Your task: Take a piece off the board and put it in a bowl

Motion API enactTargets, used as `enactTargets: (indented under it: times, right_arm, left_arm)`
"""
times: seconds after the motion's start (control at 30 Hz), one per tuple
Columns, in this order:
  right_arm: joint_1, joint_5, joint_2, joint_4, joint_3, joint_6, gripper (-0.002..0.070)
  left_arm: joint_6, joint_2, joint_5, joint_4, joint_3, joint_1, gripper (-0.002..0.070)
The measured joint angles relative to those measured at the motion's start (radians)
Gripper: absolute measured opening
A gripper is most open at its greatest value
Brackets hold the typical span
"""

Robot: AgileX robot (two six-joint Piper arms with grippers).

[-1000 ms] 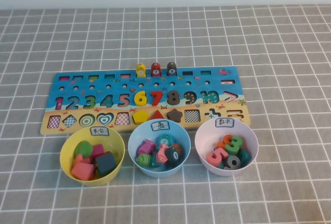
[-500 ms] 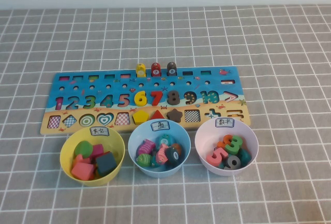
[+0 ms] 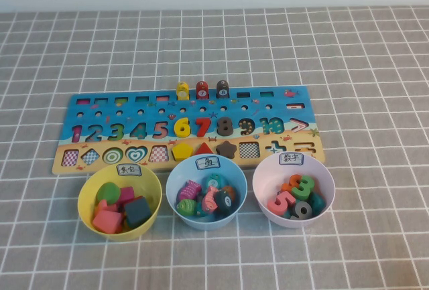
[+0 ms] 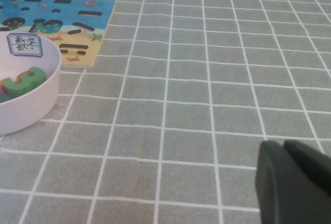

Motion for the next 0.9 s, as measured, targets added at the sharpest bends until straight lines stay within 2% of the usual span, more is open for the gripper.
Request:
enactTargets:
  times: [0.2,0.5,0.67,0.9]
  right_arm:
    - [0.0,0.0,0.0,0.0,0.0,0.0,-0.0017]
    - [0.0,0.0,0.0,0.0,0.0,0.0,-0.0017]
    - [0.0,0.0,0.0,0.0,0.0,0.0,-0.0017]
    - [0.0,0.0,0.0,0.0,0.0,0.0,-0.0017]
  left_arm:
    - [-0.104,0.0,-0.085,-0.123,0.0,0.0,-0.0001]
    - [-0.144,0.0,-0.101,-0.183,0.0,0.0,-0.0001]
    - [-0.152,0.045,-0.012,-0.249,-0.051,0.0,-0.0001]
    - [-0.093,0.288,0.13,-0.252,-0.293,0.0,-0.0001]
